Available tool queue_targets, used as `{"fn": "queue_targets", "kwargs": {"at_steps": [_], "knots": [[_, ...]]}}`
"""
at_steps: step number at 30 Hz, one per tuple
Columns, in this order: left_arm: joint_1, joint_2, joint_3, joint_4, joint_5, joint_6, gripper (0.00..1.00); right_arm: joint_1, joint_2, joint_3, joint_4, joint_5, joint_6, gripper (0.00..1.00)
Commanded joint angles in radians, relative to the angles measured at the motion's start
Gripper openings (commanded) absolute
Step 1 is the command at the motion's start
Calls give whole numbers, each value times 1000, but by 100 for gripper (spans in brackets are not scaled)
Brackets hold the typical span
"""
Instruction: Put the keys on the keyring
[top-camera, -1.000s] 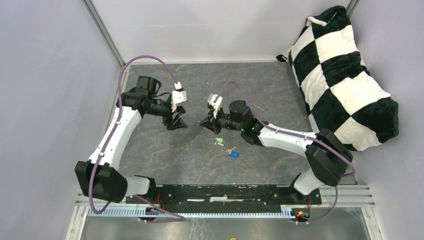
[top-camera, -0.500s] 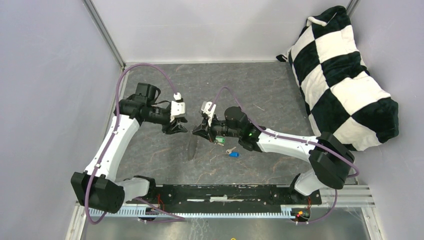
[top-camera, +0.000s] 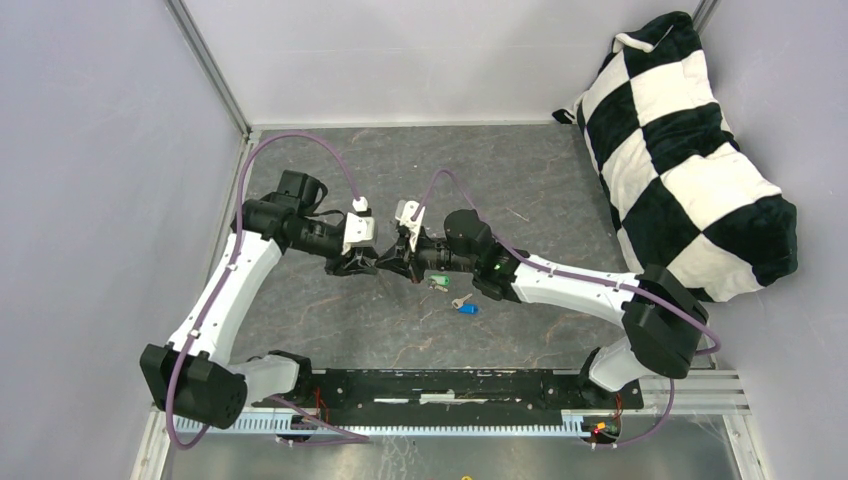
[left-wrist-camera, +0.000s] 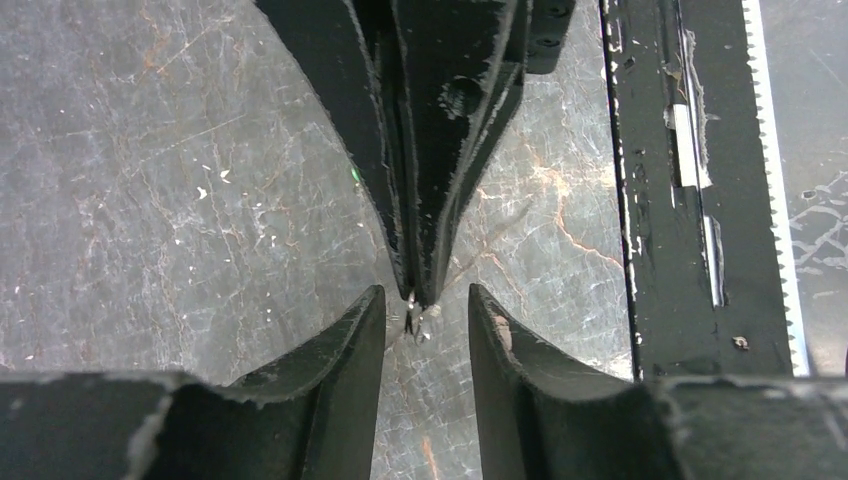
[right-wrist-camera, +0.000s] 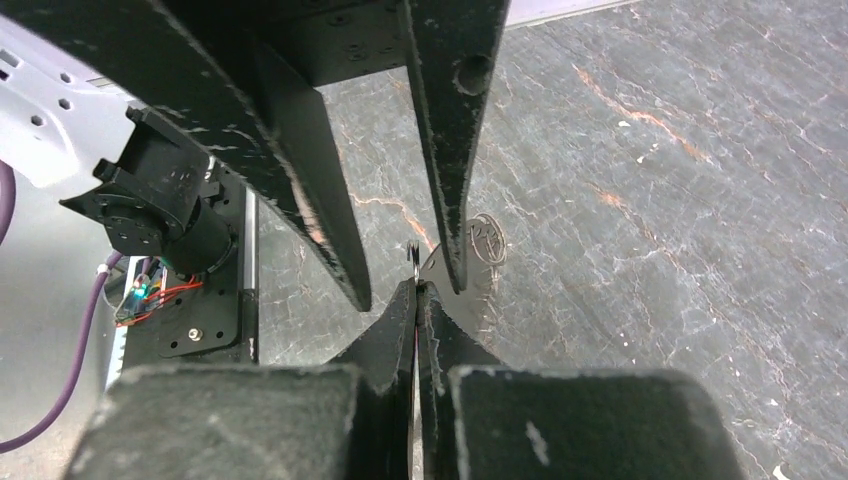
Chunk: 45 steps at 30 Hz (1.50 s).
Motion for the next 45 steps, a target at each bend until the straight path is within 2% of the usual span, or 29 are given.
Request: {"fn": "queue_targets", "kwargs": {"at_steps": [1, 5, 7, 10, 12, 21, 25, 32, 42, 45], "knots": [[-2, -32, 3, 42, 10, -5, 41, 14, -36, 55, 21, -14, -21, 0], [-2, -45, -1, 42, -5, -20, 37, 17, -47, 57, 4, 3, -33, 0], [-2, -54, -2, 44, -25, -17, 41, 18, -50, 56, -11, 12, -43, 0], [-2, -82, -4, 75, -53, -31, 53, 18, -55, 56, -31, 18, -53, 0], [-2, -101, -10, 87, -60, -21, 57, 18, -59, 55, -35, 17, -54, 0], [-2, -120, -53, 105, -47, 16, 59, 22, -66, 69, -48, 3, -55, 0], [-2, -114, -49, 119, -52, 3, 54, 24, -70, 73, -54, -2, -54, 0], [-1, -125, -43, 114, -52, -10, 36, 26, -67, 84, -66, -6, -64, 0], [-2, -102, -10, 4, -62, 76, 33, 30, -60, 106, -87, -16, -69, 0], [-3, -98, -9, 18, -58, 68, 28, 33, -55, 114, -96, -23, -69, 0]]}}
